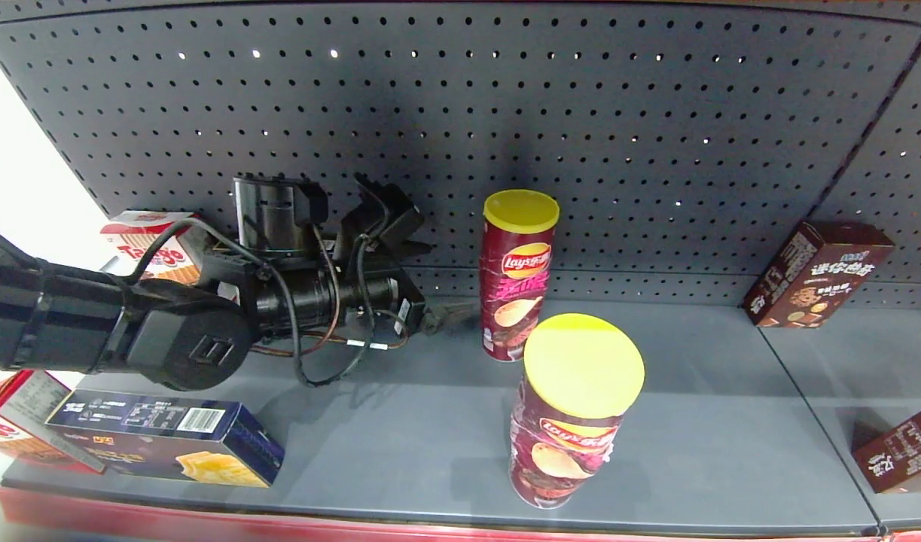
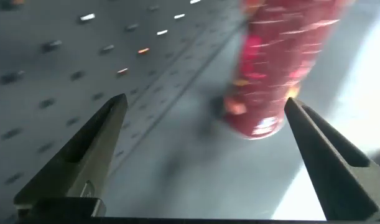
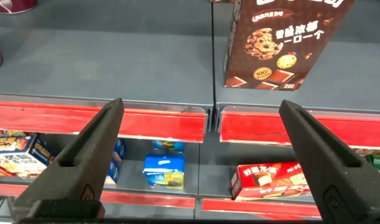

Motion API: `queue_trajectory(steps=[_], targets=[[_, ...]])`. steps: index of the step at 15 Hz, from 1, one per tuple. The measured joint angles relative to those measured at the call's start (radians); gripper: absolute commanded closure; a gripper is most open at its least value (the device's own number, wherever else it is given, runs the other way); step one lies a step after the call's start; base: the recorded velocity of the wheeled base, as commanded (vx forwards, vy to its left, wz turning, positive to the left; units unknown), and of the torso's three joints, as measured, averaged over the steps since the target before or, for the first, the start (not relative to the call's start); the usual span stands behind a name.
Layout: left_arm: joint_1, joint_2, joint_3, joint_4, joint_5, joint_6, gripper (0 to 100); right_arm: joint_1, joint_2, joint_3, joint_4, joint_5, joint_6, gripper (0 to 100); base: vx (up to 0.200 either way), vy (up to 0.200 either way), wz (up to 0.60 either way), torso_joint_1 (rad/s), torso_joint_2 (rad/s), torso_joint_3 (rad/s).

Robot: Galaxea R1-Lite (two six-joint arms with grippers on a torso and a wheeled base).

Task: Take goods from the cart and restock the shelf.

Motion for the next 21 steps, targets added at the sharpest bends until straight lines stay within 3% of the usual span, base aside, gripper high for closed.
queue_trajectory(steps=[5,7,10,14,21], targets=[[-0.013,-0.038,0.097,-0.056,0.091,0.001,0,0.001,0.0,0.0,0.0,0.0,0.0,0,0.0,0.0,0.0,0.0,0.0,0.0],[-0.05,-0.053,0.139,-0.074,0.219,0.0,0,0.001,0.0,0.0,0.0,0.0,0.0,0,0.0,0.0,0.0,0.0,0.0,0.0],[-0.102,-0.054,0.156,-0.145,0.356,-0.003,0,0.0,0.0,0.0,0.0,0.0,0.0,0,0.0,0.0,0.0,0.0,0.0,0.0],[-0.135,-0.042,0.152,-0.149,0.368,-0.007,0,0.0,0.0,0.0,0.0,0.0,0.0,0,0.0,0.0,0.0,0.0,0.0,0.0],[-0.135,0.016,0.078,-0.152,0.397,-0.007,0,0.0,0.0,0.0,0.0,0.0,0.0,0,0.0,0.0,0.0,0.0,0.0,0.0]])
